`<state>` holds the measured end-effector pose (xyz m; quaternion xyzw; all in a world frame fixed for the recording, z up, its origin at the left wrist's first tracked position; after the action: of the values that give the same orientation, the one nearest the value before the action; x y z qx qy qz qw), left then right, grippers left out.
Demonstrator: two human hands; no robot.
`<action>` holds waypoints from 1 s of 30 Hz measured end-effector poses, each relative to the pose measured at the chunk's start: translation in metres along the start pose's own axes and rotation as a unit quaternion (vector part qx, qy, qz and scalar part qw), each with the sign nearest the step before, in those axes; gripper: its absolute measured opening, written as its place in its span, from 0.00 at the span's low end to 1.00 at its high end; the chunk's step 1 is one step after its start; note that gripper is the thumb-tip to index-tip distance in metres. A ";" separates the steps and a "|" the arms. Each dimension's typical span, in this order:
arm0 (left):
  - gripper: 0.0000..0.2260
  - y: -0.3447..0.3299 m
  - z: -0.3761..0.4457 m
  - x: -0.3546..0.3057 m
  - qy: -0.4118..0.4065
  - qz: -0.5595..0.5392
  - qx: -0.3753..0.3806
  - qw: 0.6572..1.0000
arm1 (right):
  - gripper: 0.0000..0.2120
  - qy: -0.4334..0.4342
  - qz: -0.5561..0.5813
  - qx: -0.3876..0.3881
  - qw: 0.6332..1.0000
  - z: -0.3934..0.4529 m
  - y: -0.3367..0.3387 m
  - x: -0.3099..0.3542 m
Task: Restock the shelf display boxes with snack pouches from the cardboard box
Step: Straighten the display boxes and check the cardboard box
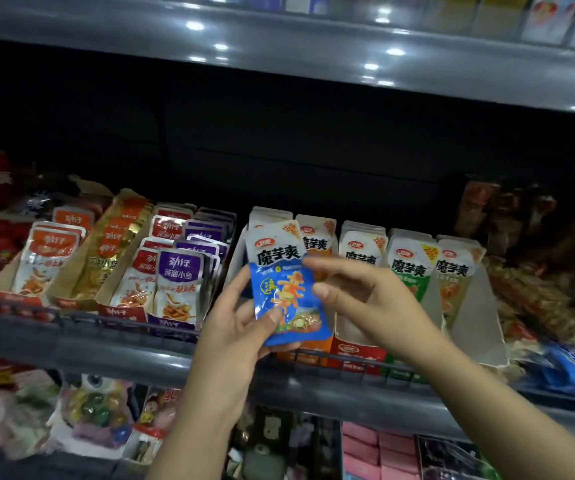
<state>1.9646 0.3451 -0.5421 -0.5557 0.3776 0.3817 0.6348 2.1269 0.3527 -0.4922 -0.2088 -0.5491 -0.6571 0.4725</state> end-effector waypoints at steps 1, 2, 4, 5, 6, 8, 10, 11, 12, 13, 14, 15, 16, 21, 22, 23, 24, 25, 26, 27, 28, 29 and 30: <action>0.23 0.002 0.002 0.000 -0.003 0.022 -0.005 1.000 | 0.18 -0.009 -0.015 -0.038 0.999 0.007 -0.001 -0.003; 0.24 0.005 0.004 0.002 -0.005 0.046 -0.008 0.999 | 0.22 -0.022 -0.025 -0.059 0.998 0.017 -0.002 -0.006; 0.23 0.011 0.009 0.007 -0.010 0.092 -0.011 0.996 | 0.28 -0.069 0.028 -0.063 0.995 0.037 -0.008 -0.014; 0.21 0.013 0.011 0.010 -0.018 0.119 -0.018 0.993 | 0.29 -0.094 0.065 -0.062 0.992 0.048 -0.011 -0.019; 0.19 0.017 0.013 0.014 -0.041 0.162 -0.030 0.986 | 0.28 -0.109 0.077 -0.067 0.989 0.059 -0.013 -0.024; 0.15 0.023 0.016 0.023 -0.114 0.314 -0.077 0.939 | 0.22 -0.099 0.031 -0.092 0.990 0.082 -0.014 -0.029; 0.13 0.027 0.018 0.033 -0.188 0.454 -0.101 0.865 | 0.17 -0.066 -0.034 -0.130 0.989 0.102 -0.011 -0.031; 0.12 0.028 0.018 0.038 -0.205 0.493 -0.093 0.840 | 0.17 -0.054 -0.056 -0.147 0.986 0.112 -0.011 -0.031; 0.10 0.028 0.019 0.043 -0.218 0.522 -0.082 0.820 | 0.17 -0.047 -0.070 -0.157 0.984 0.120 -0.010 -0.029; 0.10 0.029 0.019 0.046 -0.232 0.542 -0.075 0.804 | 0.17 -0.044 -0.080 -0.166 0.982 0.127 -0.011 -0.028; 0.12 0.030 0.019 0.048 -0.245 0.558 -0.070 0.790 | 0.18 -0.038 -0.083 -0.175 0.980 0.133 -0.014 -0.026; 0.14 0.030 0.019 0.048 -0.258 0.568 -0.064 0.779 | 0.18 -0.032 -0.088 -0.181 0.979 0.138 -0.017 -0.026; 0.15 0.030 0.019 0.048 -0.270 0.573 -0.062 0.771 | 0.17 -0.027 -0.105 -0.181 0.977 0.142 -0.022 -0.025; 0.16 0.030 0.019 0.049 -0.285 0.580 -0.059 0.761 | 0.16 -0.015 -0.180 -0.169 0.969 0.150 -0.041 -0.024; 0.16 0.030 0.019 0.049 -0.282 0.580 -0.060 0.762 | 0.15 -0.019 -0.197 -0.170 0.965 0.151 -0.043 -0.024; 0.16 0.031 0.018 0.050 -0.280 0.581 -0.060 0.762 | 0.15 -0.027 -0.232 -0.164 0.958 0.151 -0.044 -0.026; 0.16 0.031 0.018 0.051 -0.278 0.582 -0.060 0.762 | 0.13 -0.035 -0.278 -0.156 0.947 0.150 -0.045 -0.030; 0.15 0.031 0.018 0.051 -0.278 0.583 -0.060 0.761 | 0.12 -0.040 -0.320 -0.151 0.934 0.150 -0.045 -0.034; 0.15 0.031 0.017 0.052 -0.279 0.583 -0.062 0.760 | 0.11 -0.039 -0.350 -0.151 0.924 0.148 -0.045 -0.038; 0.15 0.031 0.017 0.052 -0.282 0.582 -0.064 0.760 | 0.10 -0.035 -0.368 -0.154 0.917 0.145 -0.044 -0.041; 0.15 0.031 0.017 0.053 -0.285 0.582 -0.067 0.759 | 0.10 -0.030 -0.376 -0.156 0.913 0.142 -0.044 -0.043; 0.15 0.031 0.017 0.055 -0.288 0.583 -0.069 0.757 | 0.10 -0.029 -0.380 -0.158 0.911 0.140 -0.044 -0.046; 0.15 0.031 0.017 0.056 -0.291 0.584 -0.071 0.754 | 0.12 -0.030 -0.378 -0.160 0.911 0.139 -0.043 -0.048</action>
<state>1.9610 0.3689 -0.6038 -0.1324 0.3973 0.8475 0.3261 2.0790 0.4966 -0.5096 -0.0779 -0.4878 -0.8593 0.1325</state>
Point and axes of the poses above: each hand's wrist, its own z-axis towards the middle knuckle, its own y-axis out of the back of the hand, x = y × z, the point moved 2 cm from there along z, towards the middle knuckle, and after that the axes turned 2 degrees about -z, right-handed, at the moved point
